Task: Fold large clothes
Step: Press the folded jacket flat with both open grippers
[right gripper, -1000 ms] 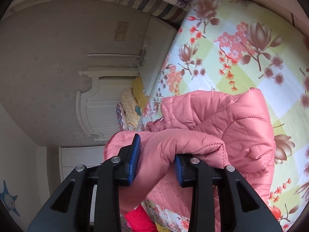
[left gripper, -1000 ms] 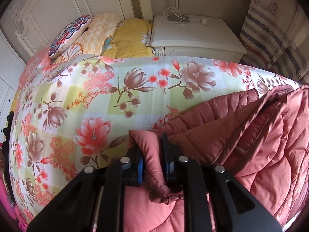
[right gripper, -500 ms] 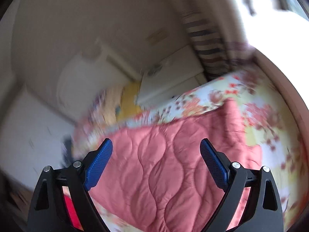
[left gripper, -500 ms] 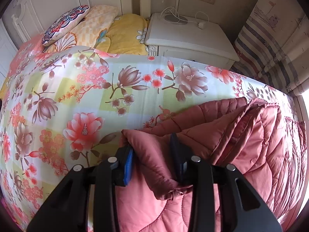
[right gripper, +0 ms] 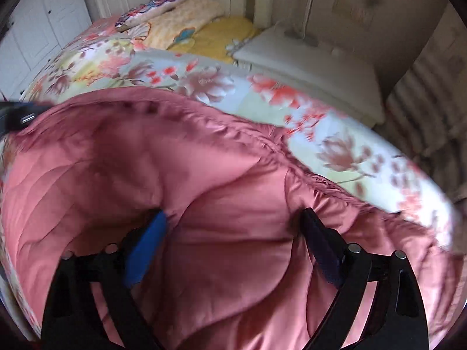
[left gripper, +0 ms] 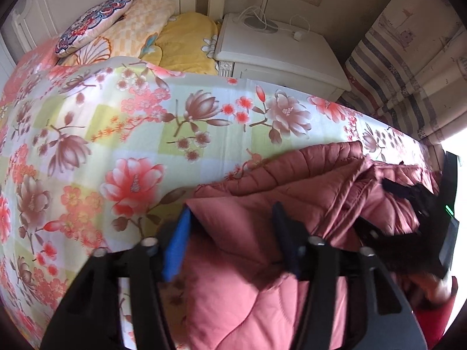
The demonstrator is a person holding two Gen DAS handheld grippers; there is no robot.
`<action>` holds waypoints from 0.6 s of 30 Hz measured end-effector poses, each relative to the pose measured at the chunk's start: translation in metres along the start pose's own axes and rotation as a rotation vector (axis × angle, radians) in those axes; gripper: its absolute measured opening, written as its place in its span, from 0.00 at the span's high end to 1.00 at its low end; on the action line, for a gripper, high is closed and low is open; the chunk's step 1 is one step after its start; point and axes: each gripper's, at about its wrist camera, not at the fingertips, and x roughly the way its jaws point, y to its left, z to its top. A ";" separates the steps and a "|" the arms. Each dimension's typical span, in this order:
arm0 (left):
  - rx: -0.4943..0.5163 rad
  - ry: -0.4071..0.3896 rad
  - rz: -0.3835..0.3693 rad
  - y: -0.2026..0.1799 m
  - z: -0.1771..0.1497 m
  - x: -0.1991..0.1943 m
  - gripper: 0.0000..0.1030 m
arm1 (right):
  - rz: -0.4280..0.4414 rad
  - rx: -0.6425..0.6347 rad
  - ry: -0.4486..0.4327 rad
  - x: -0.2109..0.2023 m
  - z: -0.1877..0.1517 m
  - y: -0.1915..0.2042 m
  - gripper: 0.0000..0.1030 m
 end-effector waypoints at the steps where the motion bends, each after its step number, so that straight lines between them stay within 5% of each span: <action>1: 0.004 -0.016 0.029 0.003 -0.002 -0.004 0.16 | 0.003 -0.001 -0.006 0.004 -0.001 -0.001 0.06; 8: -0.007 -0.166 0.174 0.022 -0.019 -0.048 0.15 | -0.001 0.011 -0.022 0.007 -0.002 0.002 0.04; 12: 0.112 -0.270 0.138 -0.017 -0.040 -0.074 0.15 | -0.033 0.043 -0.039 -0.002 0.001 0.002 0.05; 15: 0.248 -0.300 0.346 -0.072 -0.031 -0.047 0.15 | -0.069 0.074 -0.097 -0.030 0.002 -0.002 0.05; 18: 0.263 -0.214 0.390 -0.096 -0.008 0.002 0.15 | -0.149 0.084 -0.133 -0.070 -0.007 -0.015 0.05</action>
